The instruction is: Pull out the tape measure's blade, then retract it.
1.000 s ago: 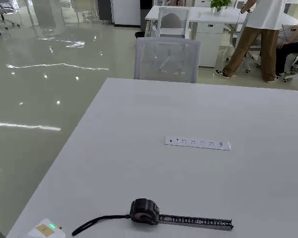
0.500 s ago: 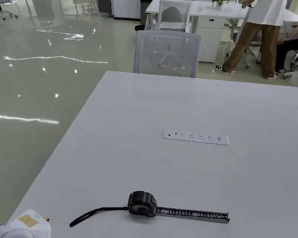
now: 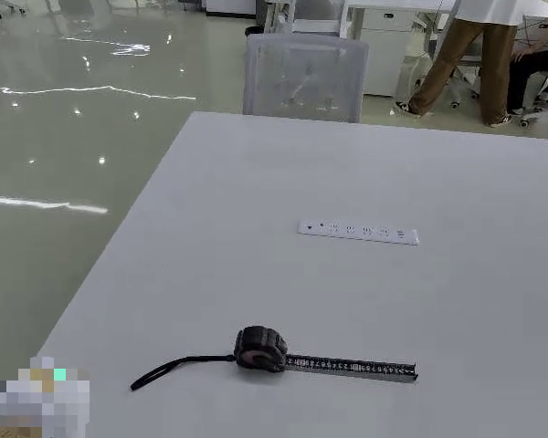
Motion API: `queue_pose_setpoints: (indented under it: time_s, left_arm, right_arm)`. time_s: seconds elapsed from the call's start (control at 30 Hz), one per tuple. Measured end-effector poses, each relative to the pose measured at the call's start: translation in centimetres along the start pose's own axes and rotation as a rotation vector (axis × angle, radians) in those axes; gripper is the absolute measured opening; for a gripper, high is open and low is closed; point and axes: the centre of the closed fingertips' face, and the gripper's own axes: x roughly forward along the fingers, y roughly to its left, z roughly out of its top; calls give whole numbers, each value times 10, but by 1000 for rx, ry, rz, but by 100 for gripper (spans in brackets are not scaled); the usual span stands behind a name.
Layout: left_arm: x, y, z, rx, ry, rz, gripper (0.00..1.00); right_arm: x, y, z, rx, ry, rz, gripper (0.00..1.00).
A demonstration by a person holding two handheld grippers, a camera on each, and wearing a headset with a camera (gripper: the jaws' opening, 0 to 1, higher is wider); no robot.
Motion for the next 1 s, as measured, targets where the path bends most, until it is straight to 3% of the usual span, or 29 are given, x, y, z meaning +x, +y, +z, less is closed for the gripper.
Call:
queue_pose_setpoints:
  time_s: [0.33, 0.57, 0.83, 1.0]
  left_arm:
    - [15, -13, -1, -19, 17, -18, 99]
    - [27, -19, 6, -26, 15, 6, 98]
    - [50, -28, 10, -36, 24, 19, 98]
    - [65, -36, 10, -52, 41, -1, 98]
  right_arm:
    - [9, 0, 0, -19, 7, 14, 100]
    - [20, -1, -2, -29, 17, 22, 100]
    - [37, -6, -6, -57, 41, 38, 100]
    - [45, -11, -6, -70, 50, 41, 100]
